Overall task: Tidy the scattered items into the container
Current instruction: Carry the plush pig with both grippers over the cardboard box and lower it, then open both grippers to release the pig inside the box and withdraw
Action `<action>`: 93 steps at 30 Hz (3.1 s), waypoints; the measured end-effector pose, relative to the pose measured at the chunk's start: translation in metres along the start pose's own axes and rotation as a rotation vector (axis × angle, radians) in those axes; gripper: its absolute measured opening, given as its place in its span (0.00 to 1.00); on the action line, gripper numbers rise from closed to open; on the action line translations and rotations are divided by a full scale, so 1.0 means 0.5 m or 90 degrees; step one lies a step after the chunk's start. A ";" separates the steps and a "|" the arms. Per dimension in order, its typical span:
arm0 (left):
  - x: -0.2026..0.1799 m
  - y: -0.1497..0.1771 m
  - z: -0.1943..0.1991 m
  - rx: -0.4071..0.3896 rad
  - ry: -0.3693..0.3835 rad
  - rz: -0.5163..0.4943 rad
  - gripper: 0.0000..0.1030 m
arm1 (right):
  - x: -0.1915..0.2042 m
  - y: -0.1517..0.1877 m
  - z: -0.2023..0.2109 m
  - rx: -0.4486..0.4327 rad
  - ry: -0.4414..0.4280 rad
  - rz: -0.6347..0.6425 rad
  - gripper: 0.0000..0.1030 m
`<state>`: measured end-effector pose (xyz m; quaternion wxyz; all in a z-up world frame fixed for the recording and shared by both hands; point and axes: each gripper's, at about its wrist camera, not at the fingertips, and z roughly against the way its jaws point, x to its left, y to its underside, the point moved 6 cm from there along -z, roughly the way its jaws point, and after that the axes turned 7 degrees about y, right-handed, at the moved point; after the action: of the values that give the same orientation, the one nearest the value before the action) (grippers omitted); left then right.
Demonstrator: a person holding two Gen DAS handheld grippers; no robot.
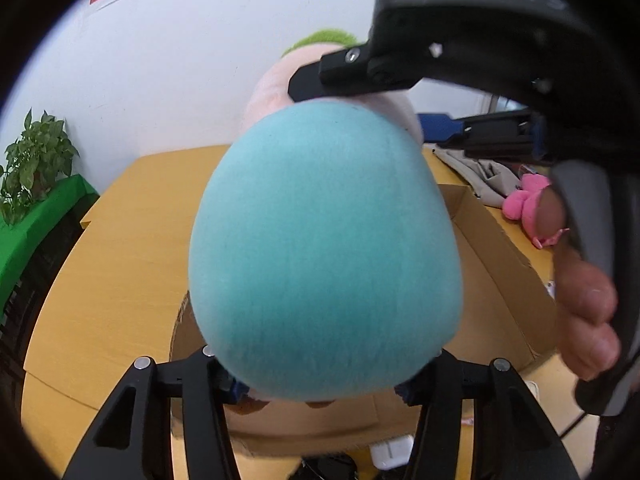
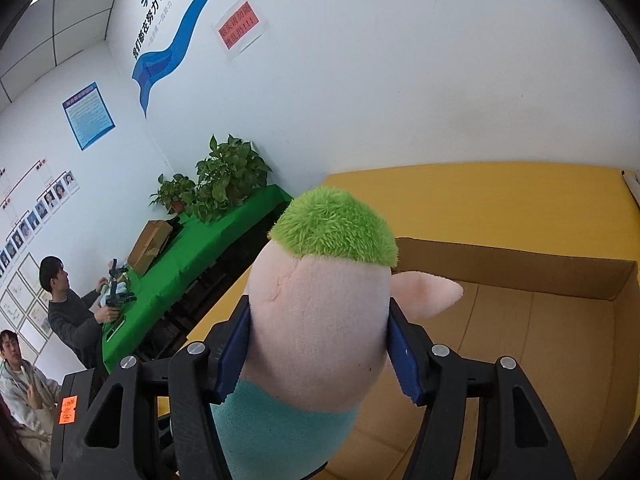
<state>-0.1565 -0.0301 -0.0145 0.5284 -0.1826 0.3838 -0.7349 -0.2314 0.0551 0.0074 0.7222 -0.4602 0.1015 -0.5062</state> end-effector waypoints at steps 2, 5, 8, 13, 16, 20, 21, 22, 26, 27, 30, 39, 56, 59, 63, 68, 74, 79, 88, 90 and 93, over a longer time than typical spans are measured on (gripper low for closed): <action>0.012 -0.014 -0.016 -0.001 -0.004 -0.002 0.51 | 0.007 -0.018 -0.006 -0.004 0.012 0.019 0.65; 0.016 -0.037 -0.027 -0.003 -0.008 -0.005 0.50 | 0.005 -0.045 -0.023 -0.007 0.021 0.044 0.65; 0.017 -0.052 -0.049 0.006 -0.018 -0.011 0.49 | -0.039 -0.066 -0.072 0.019 0.004 0.014 0.65; 0.059 -0.060 -0.132 0.067 -0.007 0.033 0.49 | -0.094 -0.082 -0.181 0.071 -0.001 -0.018 0.65; 0.079 -0.052 -0.174 0.106 -0.014 0.049 0.49 | -0.120 -0.078 -0.242 0.102 0.000 -0.028 0.65; 0.101 -0.027 -0.233 0.174 -0.005 0.073 0.48 | -0.154 -0.056 -0.316 0.138 0.003 -0.058 0.64; 0.106 -0.015 -0.249 0.197 0.000 0.085 0.48 | -0.162 -0.046 -0.332 0.146 0.005 -0.064 0.64; 0.109 -0.006 -0.260 0.213 0.005 0.094 0.48 | -0.169 -0.035 -0.347 0.155 0.008 -0.069 0.64; 0.100 0.020 -0.281 0.256 -0.001 0.096 0.49 | -0.200 0.002 -0.392 0.176 0.009 -0.092 0.64; 0.099 0.025 -0.284 0.266 -0.003 0.098 0.49 | -0.205 0.007 -0.399 0.176 0.005 -0.099 0.64; 0.094 0.042 -0.293 0.295 -0.001 0.113 0.52 | -0.209 0.021 -0.418 0.169 0.002 -0.102 0.65; 0.056 0.065 -0.252 0.287 -0.019 0.119 0.60 | -0.203 0.015 -0.425 0.110 0.042 -0.056 0.80; -0.035 0.164 0.096 0.123 0.019 0.098 0.60 | -0.140 -0.045 -0.228 0.032 0.031 -0.067 0.94; 0.039 0.126 0.057 0.116 0.069 0.115 0.60 | -0.112 -0.021 -0.072 -0.014 -0.024 -0.089 1.00; 0.107 0.126 0.002 0.136 0.071 0.108 0.60 | -0.114 0.084 0.101 -0.027 0.006 -0.086 1.00; 0.089 0.146 -0.002 0.146 0.072 0.082 0.60 | -0.185 0.256 0.172 0.054 0.143 -0.059 1.00; 0.089 0.176 -0.020 0.162 0.070 0.084 0.60 | -0.290 0.381 0.182 0.120 0.244 -0.058 0.99; 0.077 0.173 -0.017 0.147 0.056 0.075 0.60 | -0.295 0.388 0.191 0.122 0.266 -0.001 0.95; 0.063 0.185 -0.022 0.158 0.048 0.062 0.60 | -0.289 0.405 0.205 0.137 0.253 -0.012 0.96; 0.065 0.192 -0.023 0.167 0.042 0.061 0.60 | -0.287 0.408 0.210 0.142 0.249 -0.017 0.96; 0.069 0.196 -0.022 0.171 0.033 0.046 0.60 | -0.280 0.417 0.220 0.150 0.247 -0.028 0.96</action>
<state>-0.1144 -0.0720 -0.1004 0.5642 -0.0768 0.3020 -0.7646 -0.0964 0.2459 -0.1362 0.7268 -0.2692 0.1686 -0.6090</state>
